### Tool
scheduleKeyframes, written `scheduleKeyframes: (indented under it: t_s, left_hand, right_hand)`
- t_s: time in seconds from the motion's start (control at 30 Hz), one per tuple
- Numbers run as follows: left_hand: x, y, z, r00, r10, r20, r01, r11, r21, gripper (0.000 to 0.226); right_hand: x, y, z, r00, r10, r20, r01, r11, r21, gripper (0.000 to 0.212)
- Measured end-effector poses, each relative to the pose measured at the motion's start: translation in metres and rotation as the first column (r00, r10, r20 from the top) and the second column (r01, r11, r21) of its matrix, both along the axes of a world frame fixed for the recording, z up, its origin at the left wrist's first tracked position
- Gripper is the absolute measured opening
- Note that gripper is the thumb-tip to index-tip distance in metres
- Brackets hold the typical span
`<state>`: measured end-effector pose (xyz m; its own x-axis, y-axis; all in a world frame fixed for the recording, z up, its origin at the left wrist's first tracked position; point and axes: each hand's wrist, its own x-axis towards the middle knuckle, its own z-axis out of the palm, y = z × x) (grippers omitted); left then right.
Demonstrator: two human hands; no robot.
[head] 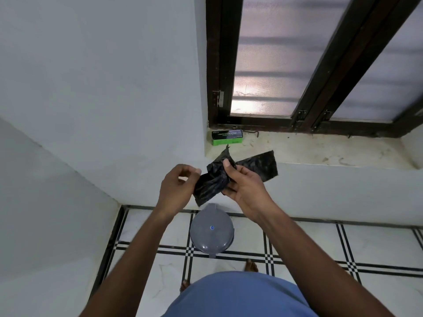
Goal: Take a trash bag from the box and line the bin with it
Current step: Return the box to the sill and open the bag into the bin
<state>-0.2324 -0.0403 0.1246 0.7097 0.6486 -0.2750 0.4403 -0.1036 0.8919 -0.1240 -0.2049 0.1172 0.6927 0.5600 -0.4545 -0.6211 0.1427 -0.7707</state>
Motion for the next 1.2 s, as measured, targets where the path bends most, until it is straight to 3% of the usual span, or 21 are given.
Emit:
scheduleKeyframes:
  t_s: [0.13,0.2,0.3,0.4,0.47,0.57,0.63,0.8,0.9,1.0,1.1,1.2]
  left_hand:
    - [0.004,-0.008,0.022,0.949,-0.307,0.073,0.313,0.946,-0.085,0.026]
    - [0.003,-0.007,0.020,0.939,-0.329,0.097,0.339,0.934,-0.114,0.020]
    - [0.001,0.001,0.011,0.978,-0.140,0.157,0.189,0.913,-0.361,0.016]
    - [-0.001,0.012,0.003,0.973,0.116,0.202,0.064,0.700,-0.711,0.022]
    - [-0.003,0.015,0.000,0.958,0.207,0.198,0.036,0.598,-0.801,0.023]
    - [-0.003,0.011,-0.001,0.940,0.293,0.174,-0.009,0.532,-0.847,0.028]
    - [-0.002,0.008,0.000,0.944,0.277,0.177,-0.013,0.571,-0.821,0.033]
    - [-0.008,0.013,0.000,0.996,-0.058,0.072,0.086,0.861,-0.502,0.030]
    - [-0.008,0.016,-0.001,0.996,0.086,-0.008,-0.081,0.903,-0.423,0.010]
    - [-0.004,0.019,-0.004,0.975,0.220,-0.031,-0.211,0.872,-0.441,0.016]
    - [-0.002,0.017,-0.006,0.973,0.226,-0.037,-0.217,0.860,-0.461,0.025]
    - [-0.002,0.013,-0.005,0.986,0.169,-0.012,-0.157,0.887,-0.434,0.026]
  right_hand:
    - [0.001,0.004,-0.001,0.998,0.054,0.026,-0.054,0.998,0.010,0.046]
    - [0.002,0.005,-0.001,0.998,0.064,0.014,-0.064,0.998,0.001,0.057]
    - [0.006,0.000,0.001,0.998,0.054,-0.031,-0.055,0.998,-0.008,0.068]
    - [0.011,-0.008,0.003,0.998,0.039,-0.054,-0.041,0.998,-0.040,0.060]
    - [0.013,-0.011,0.004,0.998,0.024,-0.060,-0.027,0.998,-0.049,0.057]
    - [0.015,-0.011,0.003,0.996,-0.013,-0.086,0.009,0.999,-0.038,0.053]
    - [0.017,-0.007,-0.001,0.986,-0.086,-0.143,0.081,0.996,-0.040,0.050]
    - [0.022,-0.009,-0.004,0.949,-0.239,-0.207,0.227,0.971,-0.081,0.045]
    - [0.024,-0.013,-0.001,0.975,-0.189,-0.118,0.155,0.956,-0.247,0.032]
    - [0.023,-0.015,-0.004,0.998,-0.059,0.036,0.069,0.859,-0.508,0.041]
    - [0.015,-0.015,-0.015,0.953,0.081,0.292,0.141,0.733,-0.665,0.051]
    - [0.000,-0.015,-0.006,0.704,0.206,0.680,0.383,0.696,-0.607,0.052]
